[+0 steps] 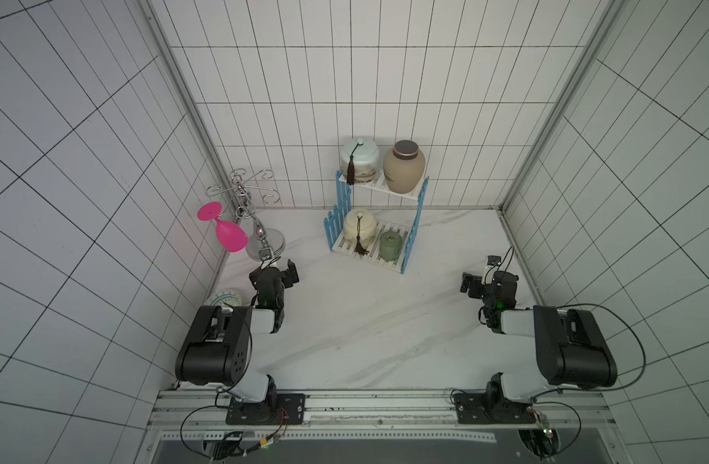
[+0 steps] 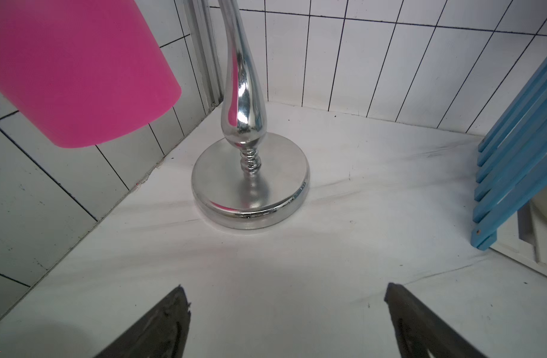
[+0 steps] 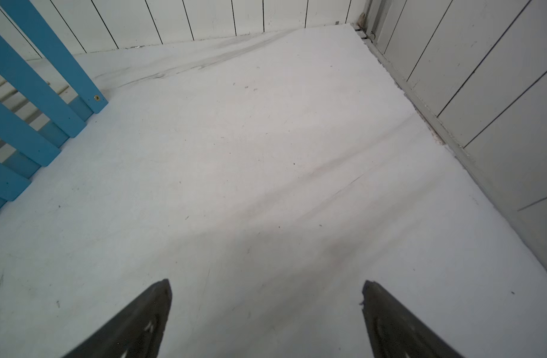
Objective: Remove the tea canisters from the shelf
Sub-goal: Adjust the shelf at the center of the board.
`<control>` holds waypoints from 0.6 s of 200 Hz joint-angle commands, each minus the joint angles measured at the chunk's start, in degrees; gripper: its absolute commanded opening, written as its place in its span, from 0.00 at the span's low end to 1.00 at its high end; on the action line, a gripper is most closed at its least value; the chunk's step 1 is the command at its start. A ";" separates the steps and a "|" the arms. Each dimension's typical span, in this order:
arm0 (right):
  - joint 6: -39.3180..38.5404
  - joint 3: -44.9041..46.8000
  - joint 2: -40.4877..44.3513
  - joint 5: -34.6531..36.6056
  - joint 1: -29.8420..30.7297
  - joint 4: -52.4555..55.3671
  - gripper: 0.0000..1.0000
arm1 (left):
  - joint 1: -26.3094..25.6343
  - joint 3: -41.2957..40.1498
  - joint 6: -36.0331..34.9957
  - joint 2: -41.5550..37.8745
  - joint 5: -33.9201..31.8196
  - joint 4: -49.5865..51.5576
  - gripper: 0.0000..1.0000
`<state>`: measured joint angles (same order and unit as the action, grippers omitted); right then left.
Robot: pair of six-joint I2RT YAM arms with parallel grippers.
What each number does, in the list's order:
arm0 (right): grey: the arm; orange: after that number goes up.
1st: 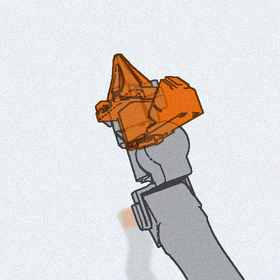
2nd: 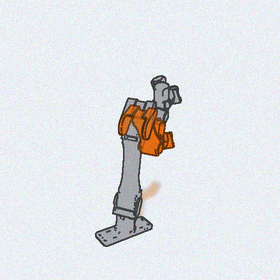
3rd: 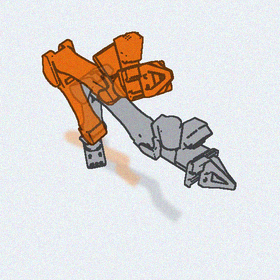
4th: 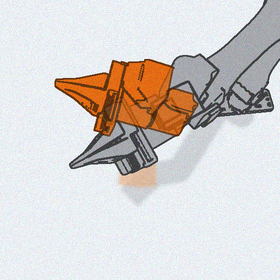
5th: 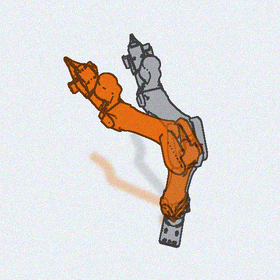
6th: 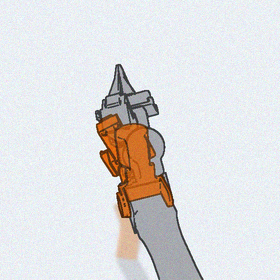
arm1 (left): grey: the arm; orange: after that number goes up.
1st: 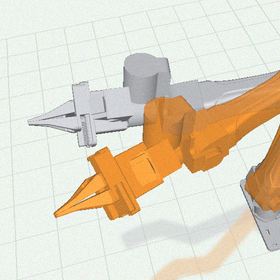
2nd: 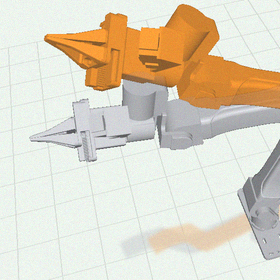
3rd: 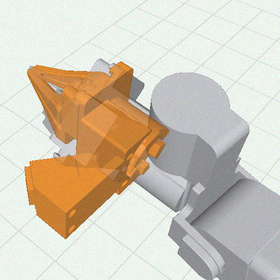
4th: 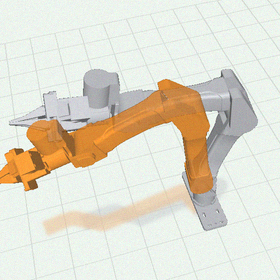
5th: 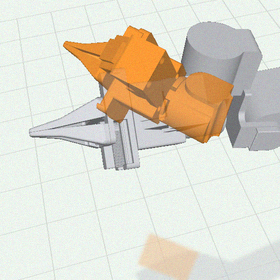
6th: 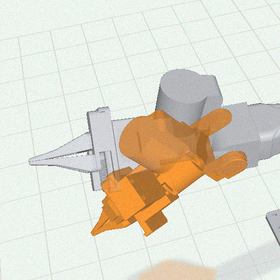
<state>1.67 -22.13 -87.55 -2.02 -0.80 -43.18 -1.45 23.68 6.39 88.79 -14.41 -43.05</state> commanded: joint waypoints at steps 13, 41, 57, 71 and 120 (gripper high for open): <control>-0.63 -2.85 -0.91 1.14 -1.04 -3.22 0.99 | -0.30 1.22 -0.94 1.01 -1.01 -3.18 0.99; -0.53 -2.83 -0.95 0.72 -1.26 -3.32 0.99 | -0.20 1.36 -0.94 0.98 -0.88 -3.10 0.99; -0.20 -2.74 -0.85 -0.70 -1.98 -3.39 0.99 | 0.34 1.63 -0.81 1.06 0.55 -2.60 0.99; 0.07 -2.57 -0.74 -2.10 -2.62 -3.74 0.99 | 1.44 2.20 -0.34 1.01 3.26 -1.33 0.99; 0.13 -2.48 -0.85 -2.91 -3.09 -3.94 0.99 | 1.45 2.15 -0.33 0.94 3.16 -1.34 0.99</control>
<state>1.72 -22.41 -87.74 -3.99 -3.38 -45.69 -0.05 24.97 6.20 88.97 -12.16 -44.75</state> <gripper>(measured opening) 0.992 0.992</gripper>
